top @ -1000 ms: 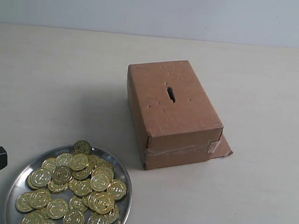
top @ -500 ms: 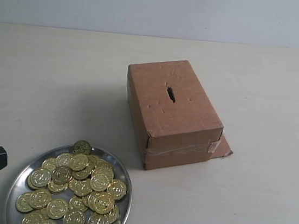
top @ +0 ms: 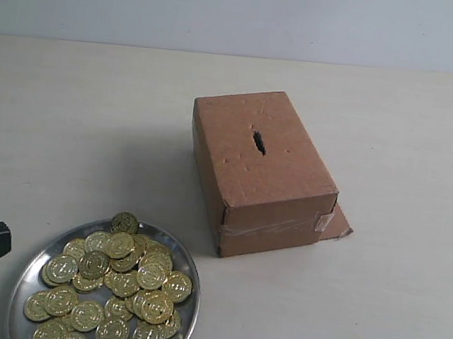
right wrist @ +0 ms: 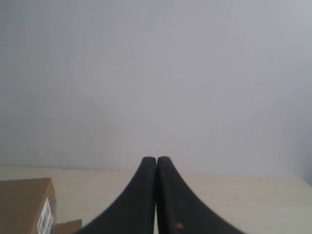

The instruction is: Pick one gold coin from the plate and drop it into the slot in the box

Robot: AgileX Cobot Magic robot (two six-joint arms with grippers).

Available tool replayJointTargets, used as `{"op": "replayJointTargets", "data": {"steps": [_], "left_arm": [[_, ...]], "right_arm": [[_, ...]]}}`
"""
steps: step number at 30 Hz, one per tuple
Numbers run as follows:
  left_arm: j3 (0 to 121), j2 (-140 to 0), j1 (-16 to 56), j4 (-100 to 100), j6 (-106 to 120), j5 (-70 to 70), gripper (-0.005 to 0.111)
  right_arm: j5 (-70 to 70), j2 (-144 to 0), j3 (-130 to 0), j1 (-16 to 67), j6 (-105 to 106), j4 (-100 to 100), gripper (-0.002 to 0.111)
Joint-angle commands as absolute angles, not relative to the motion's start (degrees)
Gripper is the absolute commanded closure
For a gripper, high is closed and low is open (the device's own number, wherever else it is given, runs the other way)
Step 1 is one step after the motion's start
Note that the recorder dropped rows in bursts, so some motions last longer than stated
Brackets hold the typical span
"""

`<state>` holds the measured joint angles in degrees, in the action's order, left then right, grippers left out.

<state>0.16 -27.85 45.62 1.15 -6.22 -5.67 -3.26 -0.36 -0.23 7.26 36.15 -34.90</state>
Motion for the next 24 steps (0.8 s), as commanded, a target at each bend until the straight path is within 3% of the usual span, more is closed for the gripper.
{"op": "replayJointTargets", "data": {"steps": [1,9,24], "left_arm": [[0.0,-27.5,45.6,1.7,-6.2,-5.8,0.107],[0.0,-27.5,45.6,1.7,-6.2,-5.8,0.107],[0.0,-27.5,45.6,1.7,-6.2,-5.8,0.107]], "right_arm": [[7.6,0.0,0.0,3.4,12.3,-11.2,0.108],[20.0,0.0,0.0,0.0,4.3,-4.8,0.108],[19.9,0.0,0.0,0.0,-0.7,-1.6,0.108]]}}
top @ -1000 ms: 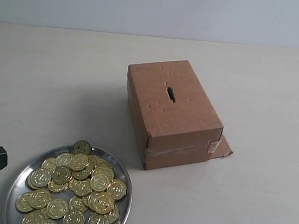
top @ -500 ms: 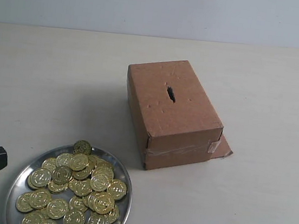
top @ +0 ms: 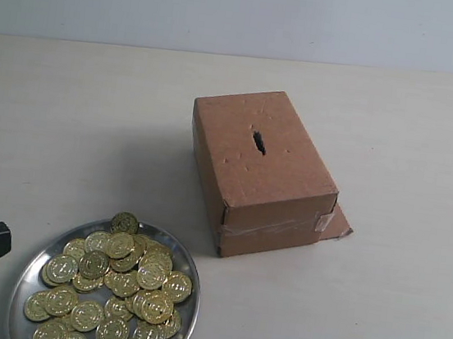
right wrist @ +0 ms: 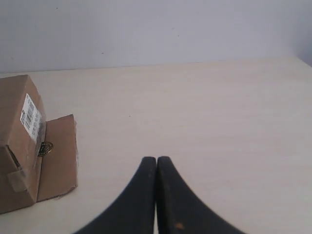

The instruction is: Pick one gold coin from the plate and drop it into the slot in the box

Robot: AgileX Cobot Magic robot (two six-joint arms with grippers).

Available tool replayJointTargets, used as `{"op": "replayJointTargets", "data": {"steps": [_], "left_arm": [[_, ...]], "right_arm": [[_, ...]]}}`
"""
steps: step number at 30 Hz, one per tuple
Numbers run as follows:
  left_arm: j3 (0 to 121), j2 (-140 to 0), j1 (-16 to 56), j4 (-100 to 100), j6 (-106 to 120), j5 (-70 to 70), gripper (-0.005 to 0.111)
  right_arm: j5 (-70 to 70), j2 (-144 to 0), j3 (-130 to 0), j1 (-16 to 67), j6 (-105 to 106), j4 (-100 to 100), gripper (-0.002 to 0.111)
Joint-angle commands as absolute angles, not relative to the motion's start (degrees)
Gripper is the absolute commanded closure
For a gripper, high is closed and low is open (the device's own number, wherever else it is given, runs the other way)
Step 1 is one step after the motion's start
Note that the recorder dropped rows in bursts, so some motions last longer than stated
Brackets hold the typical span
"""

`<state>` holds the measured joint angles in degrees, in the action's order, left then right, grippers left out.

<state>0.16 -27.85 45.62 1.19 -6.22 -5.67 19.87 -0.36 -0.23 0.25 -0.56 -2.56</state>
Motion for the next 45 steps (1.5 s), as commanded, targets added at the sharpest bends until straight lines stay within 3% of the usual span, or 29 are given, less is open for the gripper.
{"op": "replayJointTargets", "data": {"steps": [1,30,34,45], "left_arm": [[0.0,-27.5,45.6,1.7,-6.2,-5.8,0.107],[0.0,-26.5,45.6,1.7,-6.2,-5.7,0.107],[0.0,-24.2,40.4,1.7,-5.4,-5.7,0.107],[0.0,-9.6,15.7,1.6,-4.7,7.7,0.107]], "right_arm": [[19.9,0.0,0.0,0.0,-0.7,-1.6,0.108],[19.6,0.0,0.0,0.0,-0.7,-1.6,0.108],[19.6,0.0,0.0,0.0,-0.7,-1.6,0.108],[19.6,0.0,0.0,0.0,-0.7,-2.0,0.108]]}}
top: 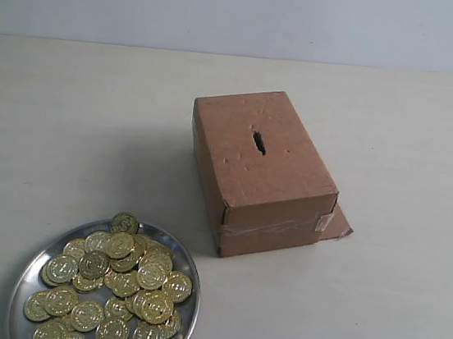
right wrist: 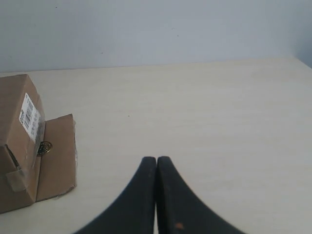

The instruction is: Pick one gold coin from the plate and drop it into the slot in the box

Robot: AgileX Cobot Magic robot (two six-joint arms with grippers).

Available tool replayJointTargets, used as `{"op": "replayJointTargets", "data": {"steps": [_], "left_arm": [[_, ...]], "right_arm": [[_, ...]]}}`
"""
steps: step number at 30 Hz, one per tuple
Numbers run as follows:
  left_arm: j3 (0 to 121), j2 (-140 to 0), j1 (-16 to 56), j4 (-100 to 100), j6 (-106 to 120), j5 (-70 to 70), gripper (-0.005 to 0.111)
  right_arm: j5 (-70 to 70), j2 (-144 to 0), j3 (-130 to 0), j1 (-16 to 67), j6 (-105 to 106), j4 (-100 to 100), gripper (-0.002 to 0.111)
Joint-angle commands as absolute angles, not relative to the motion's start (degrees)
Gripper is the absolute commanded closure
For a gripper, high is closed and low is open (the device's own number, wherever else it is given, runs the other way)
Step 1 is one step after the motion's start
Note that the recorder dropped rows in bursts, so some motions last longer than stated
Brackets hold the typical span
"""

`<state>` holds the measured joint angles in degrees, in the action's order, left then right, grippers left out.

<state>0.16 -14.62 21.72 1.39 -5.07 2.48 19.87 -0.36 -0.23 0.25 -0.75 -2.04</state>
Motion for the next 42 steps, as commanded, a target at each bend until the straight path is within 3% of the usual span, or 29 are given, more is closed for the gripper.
{"op": "replayJointTargets", "data": {"steps": [1,8,42], "left_arm": [[0.0,-6.9,12.4,1.6,-4.7,10.2,0.107],[0.0,0.0,4.0,0.8,-4.6,18.8,0.107],[0.0,0.0,4.0,4.6,1.4,20.3,0.107]], "right_arm": [[19.6,0.0,0.0,0.0,-0.7,-2.0,0.108],[19.6,0.0,0.0,0.0,-0.7,-2.0,0.108],[19.6,0.0,0.0,0.0,-0.7,-2.0,0.108]]}}
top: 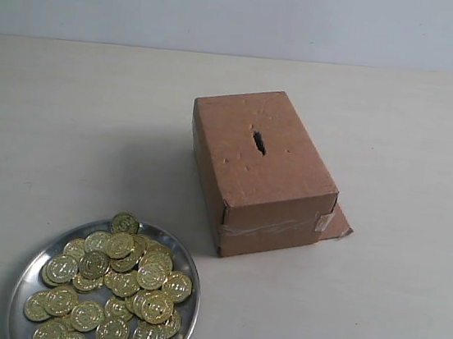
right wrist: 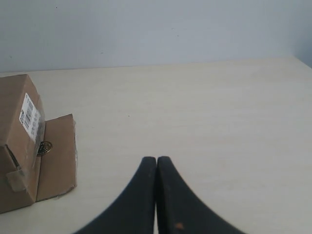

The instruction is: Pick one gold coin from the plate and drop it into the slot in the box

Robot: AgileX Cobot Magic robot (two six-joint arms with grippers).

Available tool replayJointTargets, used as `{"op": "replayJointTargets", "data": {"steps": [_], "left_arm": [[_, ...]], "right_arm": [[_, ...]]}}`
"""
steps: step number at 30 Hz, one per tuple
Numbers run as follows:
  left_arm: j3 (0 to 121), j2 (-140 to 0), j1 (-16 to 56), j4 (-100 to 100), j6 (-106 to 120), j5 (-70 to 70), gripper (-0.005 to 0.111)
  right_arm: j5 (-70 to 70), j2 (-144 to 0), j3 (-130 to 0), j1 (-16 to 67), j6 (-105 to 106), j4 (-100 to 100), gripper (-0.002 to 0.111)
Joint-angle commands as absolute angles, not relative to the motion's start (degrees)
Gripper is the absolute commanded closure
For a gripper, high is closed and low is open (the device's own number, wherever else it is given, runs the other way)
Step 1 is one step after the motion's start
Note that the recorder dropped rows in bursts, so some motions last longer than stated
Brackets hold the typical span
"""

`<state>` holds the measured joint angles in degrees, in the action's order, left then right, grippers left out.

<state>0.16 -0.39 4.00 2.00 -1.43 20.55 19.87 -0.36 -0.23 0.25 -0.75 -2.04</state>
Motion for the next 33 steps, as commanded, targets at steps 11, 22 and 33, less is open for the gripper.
{"op": "replayJointTargets", "data": {"steps": [11,22,33], "left_arm": [[0.0,0.0,4.0,4.6,1.0,20.4,0.107],[0.0,0.0,4.0,4.2,-0.9,20.4,0.107],[0.0,0.0,4.0,4.2,-0.7,20.4,0.107]], "right_arm": [[19.2,0.0,0.0,0.0,-0.7,-2.0,0.108],[19.6,0.0,0.0,0.0,-0.7,-2.0,0.108],[19.6,0.0,0.0,0.0,-0.7,-2.0,0.108]]}}
